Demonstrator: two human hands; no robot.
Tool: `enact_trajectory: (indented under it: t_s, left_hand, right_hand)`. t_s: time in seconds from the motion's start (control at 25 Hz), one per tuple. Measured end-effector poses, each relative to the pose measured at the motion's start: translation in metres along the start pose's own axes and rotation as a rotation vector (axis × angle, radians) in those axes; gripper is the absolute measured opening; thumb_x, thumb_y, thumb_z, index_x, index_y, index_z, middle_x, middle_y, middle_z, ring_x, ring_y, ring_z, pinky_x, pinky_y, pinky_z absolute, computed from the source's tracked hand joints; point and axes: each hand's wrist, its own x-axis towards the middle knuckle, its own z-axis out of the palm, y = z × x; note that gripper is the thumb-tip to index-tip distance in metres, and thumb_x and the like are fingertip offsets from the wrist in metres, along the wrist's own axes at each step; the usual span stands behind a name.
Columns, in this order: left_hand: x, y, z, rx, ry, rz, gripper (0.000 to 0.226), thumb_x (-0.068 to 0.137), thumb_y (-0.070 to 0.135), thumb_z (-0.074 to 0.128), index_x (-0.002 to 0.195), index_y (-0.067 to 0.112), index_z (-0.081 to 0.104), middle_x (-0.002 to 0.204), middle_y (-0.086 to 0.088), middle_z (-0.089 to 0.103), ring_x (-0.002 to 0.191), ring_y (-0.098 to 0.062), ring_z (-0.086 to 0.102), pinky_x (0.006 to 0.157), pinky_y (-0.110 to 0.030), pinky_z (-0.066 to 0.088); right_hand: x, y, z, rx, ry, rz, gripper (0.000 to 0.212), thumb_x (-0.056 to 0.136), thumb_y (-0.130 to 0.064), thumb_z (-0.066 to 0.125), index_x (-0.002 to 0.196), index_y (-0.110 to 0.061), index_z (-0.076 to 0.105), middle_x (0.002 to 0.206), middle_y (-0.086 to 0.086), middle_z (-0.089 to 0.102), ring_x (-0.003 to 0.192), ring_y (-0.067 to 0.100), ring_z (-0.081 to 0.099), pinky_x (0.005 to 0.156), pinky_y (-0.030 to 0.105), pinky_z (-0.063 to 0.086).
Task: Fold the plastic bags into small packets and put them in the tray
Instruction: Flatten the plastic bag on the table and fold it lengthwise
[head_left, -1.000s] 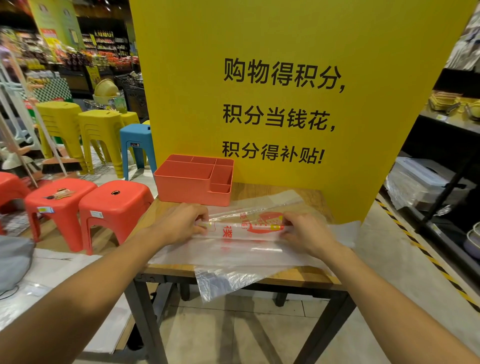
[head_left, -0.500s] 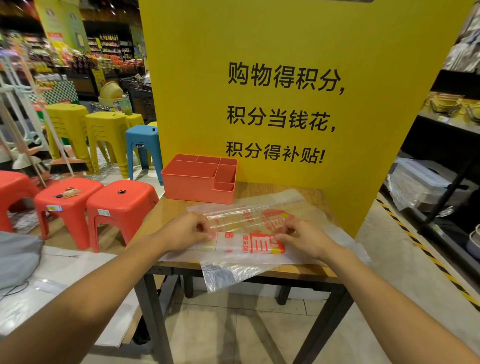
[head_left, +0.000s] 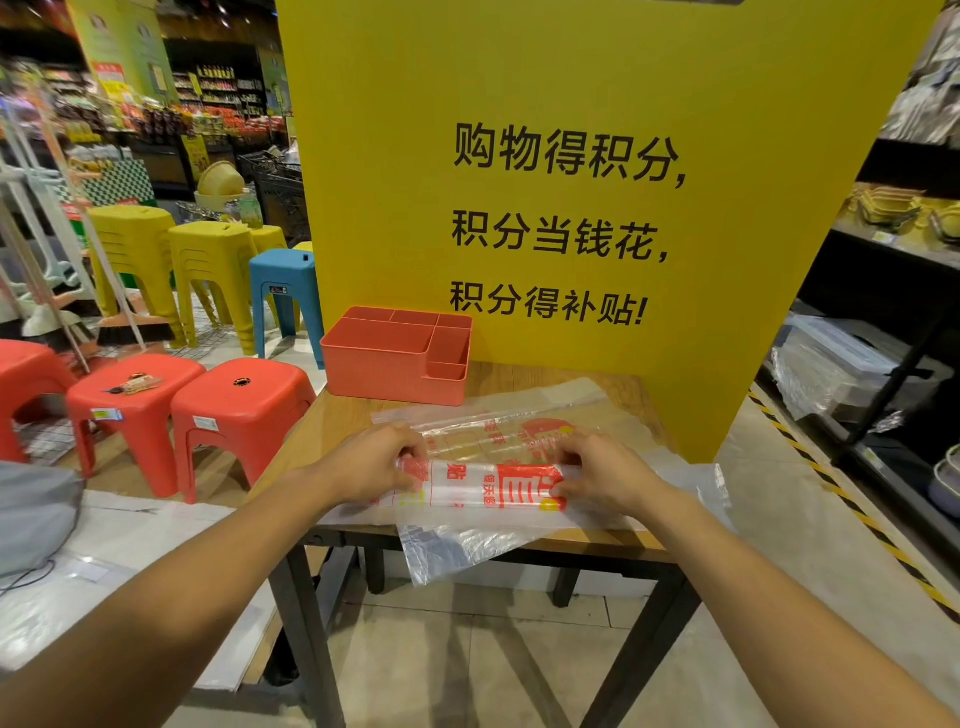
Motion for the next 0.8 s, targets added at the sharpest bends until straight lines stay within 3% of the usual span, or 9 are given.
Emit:
enact_trajectory:
  t_s: [0.16, 0.32, 0.48, 0.56, 0.64, 0.8]
  left_hand:
    - [0.002, 0.008, -0.005, 0.171, 0.163, 0.053, 0.022, 0.091, 0.033, 0.071, 0.094, 0.034, 0.05, 0.094, 0.015, 0.056, 0.086, -0.015, 0.055, 0.066, -0.035, 0.045]
    - [-0.001, 0.016, -0.007, 0.293, 0.162, 0.067, 0.023, 0.089, 0.026, 0.067, 0.091, 0.029, 0.044, 0.085, 0.01, 0.058, 0.074, -0.014, 0.051, 0.053, -0.029, 0.03]
    - [-0.007, 0.01, -0.004, -0.11, -0.026, -0.002, 0.031, 0.08, 0.05, 0.079, 0.089, 0.029, 0.057, 0.097, 0.015, 0.065, 0.091, -0.006, 0.059, 0.077, -0.034, 0.052]
    - [-0.009, 0.008, 0.001, -0.224, -0.047, -0.016, 0.033, 0.089, 0.06, 0.069, 0.09, 0.027, 0.067, 0.094, 0.011, 0.069, 0.089, -0.007, 0.063, 0.08, -0.038, 0.054]
    - [-0.009, 0.007, 0.003, -0.272, -0.018, -0.03, 0.035, 0.098, 0.056, 0.058, 0.089, 0.026, 0.073, 0.09, 0.007, 0.071, 0.084, -0.008, 0.064, 0.08, -0.039, 0.054]
    - [-0.007, 0.005, 0.012, -0.231, 0.051, -0.019, 0.018, 0.088, 0.039, 0.081, 0.095, 0.027, 0.069, 0.097, 0.013, 0.067, 0.092, -0.004, 0.06, 0.084, -0.034, 0.052]
  right_hand:
    - [-0.001, -0.007, -0.004, -0.021, 0.081, -0.033, 0.039, 0.09, -0.04, 0.074, 0.078, -0.037, 0.038, 0.081, -0.017, 0.05, 0.076, 0.011, 0.05, 0.056, 0.024, 0.03]
    - [-0.001, -0.01, -0.005, -0.018, 0.076, -0.064, 0.039, 0.081, -0.047, 0.077, 0.079, -0.036, 0.04, 0.088, -0.013, 0.06, 0.077, 0.014, 0.056, 0.058, 0.032, 0.04]
    - [-0.005, -0.005, -0.002, 0.105, -0.018, -0.047, 0.039, 0.075, -0.061, 0.078, 0.081, -0.029, 0.055, 0.09, -0.012, 0.064, 0.086, 0.012, 0.058, 0.073, 0.039, 0.05]
    - [-0.008, -0.003, 0.002, 0.194, -0.043, -0.044, 0.045, 0.081, -0.069, 0.07, 0.082, -0.024, 0.062, 0.085, -0.004, 0.068, 0.083, 0.019, 0.062, 0.074, 0.044, 0.051]
    - [-0.008, -0.002, 0.006, 0.227, -0.036, -0.03, 0.049, 0.089, -0.068, 0.063, 0.082, -0.02, 0.064, 0.08, 0.0, 0.067, 0.079, 0.023, 0.062, 0.072, 0.047, 0.051]
    - [-0.01, 0.001, 0.011, 0.174, -0.035, -0.021, 0.034, 0.079, -0.057, 0.081, 0.083, -0.029, 0.06, 0.088, -0.012, 0.064, 0.085, 0.013, 0.059, 0.075, 0.044, 0.054]
